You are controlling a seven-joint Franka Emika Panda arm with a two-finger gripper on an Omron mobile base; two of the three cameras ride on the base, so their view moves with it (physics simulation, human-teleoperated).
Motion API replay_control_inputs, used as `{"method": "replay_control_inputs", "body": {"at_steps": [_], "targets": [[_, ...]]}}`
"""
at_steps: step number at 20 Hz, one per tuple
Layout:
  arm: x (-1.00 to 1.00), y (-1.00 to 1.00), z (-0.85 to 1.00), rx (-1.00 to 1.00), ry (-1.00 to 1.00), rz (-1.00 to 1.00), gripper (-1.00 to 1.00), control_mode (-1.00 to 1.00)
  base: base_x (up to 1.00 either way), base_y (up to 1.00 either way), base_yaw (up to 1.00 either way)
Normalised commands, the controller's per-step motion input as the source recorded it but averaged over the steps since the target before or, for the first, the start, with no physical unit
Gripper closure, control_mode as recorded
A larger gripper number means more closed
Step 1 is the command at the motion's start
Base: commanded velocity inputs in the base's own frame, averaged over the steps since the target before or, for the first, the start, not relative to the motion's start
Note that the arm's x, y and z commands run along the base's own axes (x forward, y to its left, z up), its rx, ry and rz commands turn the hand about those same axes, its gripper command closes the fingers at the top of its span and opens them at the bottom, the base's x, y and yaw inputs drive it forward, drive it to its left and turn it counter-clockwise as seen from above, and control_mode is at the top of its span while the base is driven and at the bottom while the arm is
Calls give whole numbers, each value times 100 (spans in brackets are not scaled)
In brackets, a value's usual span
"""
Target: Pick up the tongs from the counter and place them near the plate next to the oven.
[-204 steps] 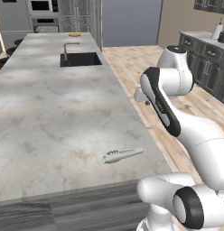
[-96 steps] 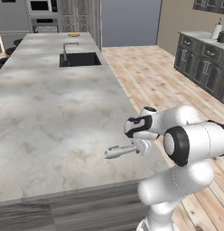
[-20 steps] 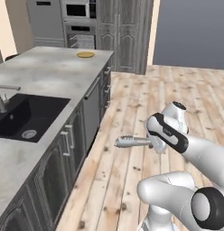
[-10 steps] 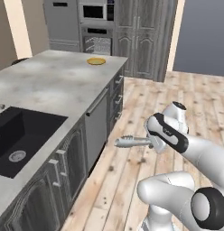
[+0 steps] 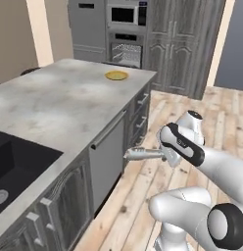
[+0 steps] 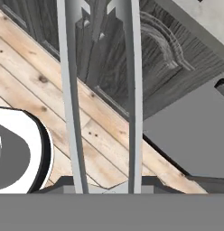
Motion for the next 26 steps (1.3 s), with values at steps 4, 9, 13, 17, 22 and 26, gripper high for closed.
{"method": "replay_control_inputs", "body": {"at_steps": [4,9,13,17,22,26], "targets": [[0,0,0,0,0,0,100,100,100,-23,26],[0,0,0,0,0,0,100,100,100,-20,26],[0,0,0,0,0,0,100,100,100,-22,29],[0,0,0,0,0,0,100,100,100,-20,30],[0,0,0,0,0,0,100,100,100,-26,36],[0,0,0,0,0,0,100,100,91,-36,44]]}}
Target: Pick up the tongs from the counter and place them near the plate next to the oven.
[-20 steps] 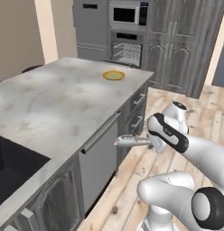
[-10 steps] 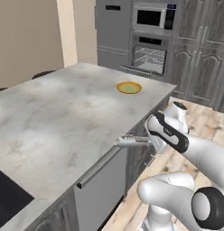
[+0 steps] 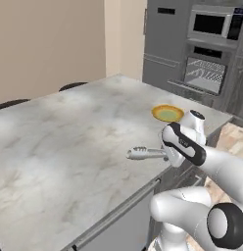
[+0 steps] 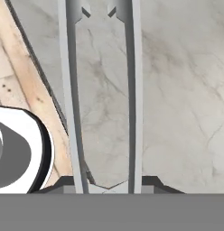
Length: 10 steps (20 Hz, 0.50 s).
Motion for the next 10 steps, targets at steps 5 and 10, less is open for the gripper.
{"method": "replay_control_inputs", "body": {"at_steps": [5,10], "targets": [[0,0,0,0,0,0,100,100,70,-49,44],[0,0,0,0,0,0,100,100,39,-57,45]]}}
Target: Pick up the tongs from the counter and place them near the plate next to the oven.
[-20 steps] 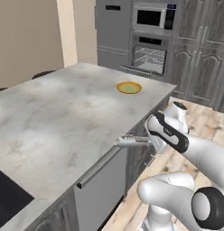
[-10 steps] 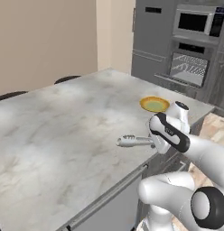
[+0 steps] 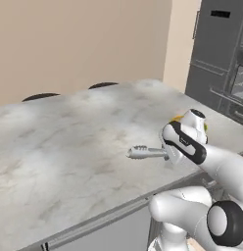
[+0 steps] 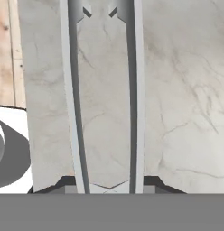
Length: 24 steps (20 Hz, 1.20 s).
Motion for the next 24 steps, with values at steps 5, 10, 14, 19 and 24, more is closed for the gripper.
{"method": "replay_control_inputs", "body": {"at_steps": [5,10,14,19,24], "targets": [[0,0,0,0,0,0,100,100,19,-51,40],[0,0,0,0,0,0,100,100,11,-59,43],[0,0,0,0,0,0,100,100,2,-65,42],[0,0,0,0,0,0,100,100,2,-37,2],[0,0,0,0,0,0,100,100,19,-31,-26]]}}
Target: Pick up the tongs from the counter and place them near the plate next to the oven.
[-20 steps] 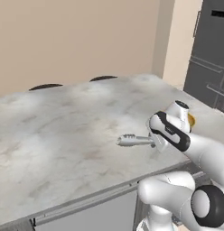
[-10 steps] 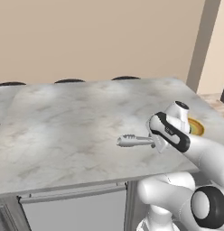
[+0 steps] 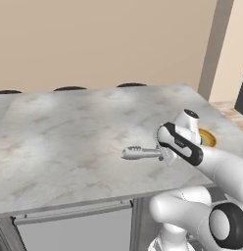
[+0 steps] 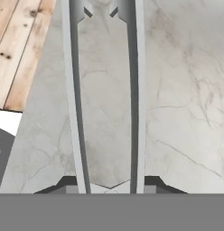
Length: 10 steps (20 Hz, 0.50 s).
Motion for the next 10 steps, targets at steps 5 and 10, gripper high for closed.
{"method": "replay_control_inputs", "body": {"at_steps": [5,10], "targets": [[0,0,0,0,0,0,100,100,21,-49,-29],[53,-24,-16,6,12,-23,100,-100,22,-16,-11]]}}
